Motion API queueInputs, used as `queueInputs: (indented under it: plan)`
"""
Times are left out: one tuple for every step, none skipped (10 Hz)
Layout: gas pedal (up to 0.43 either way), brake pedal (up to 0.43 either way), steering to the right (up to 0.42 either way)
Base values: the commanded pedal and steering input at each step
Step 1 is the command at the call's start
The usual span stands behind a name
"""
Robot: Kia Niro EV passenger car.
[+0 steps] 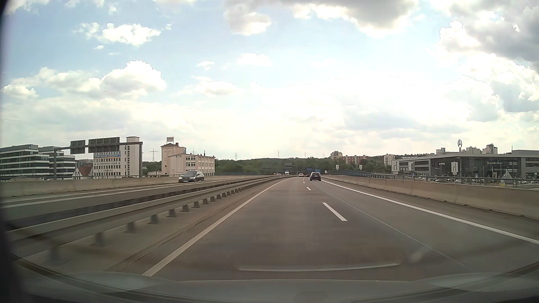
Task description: Follow the waypoints while adhering to traffic rules and regulations
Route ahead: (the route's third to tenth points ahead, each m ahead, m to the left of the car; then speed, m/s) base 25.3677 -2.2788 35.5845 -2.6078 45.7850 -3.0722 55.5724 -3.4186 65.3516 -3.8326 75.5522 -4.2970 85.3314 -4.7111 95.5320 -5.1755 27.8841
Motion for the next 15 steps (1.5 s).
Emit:
queueInputs:
  plan:
    - [0.157,0.03,0.011]
    - [0.157,0.03,0.011]
    - [0.157,0.03,0.011]
    - [0.157,0.03,0.011]
    - [0.157,0.03,0.011]
    - [0.157,0.03,0.011]
    - [0.157,0.03,0.011]
    - [0.15,0.03,0.011]
    - [0.138,0.03,0.011]
    - [0.098,0.03,0.01]
    - [0.028,0.03,0.01]
    - [0.0,0.03,0.01]
    - [0.0,0.03,0.011]
    - [0.0,0.03,0.01]
    - [0.0,0.03,0.01]
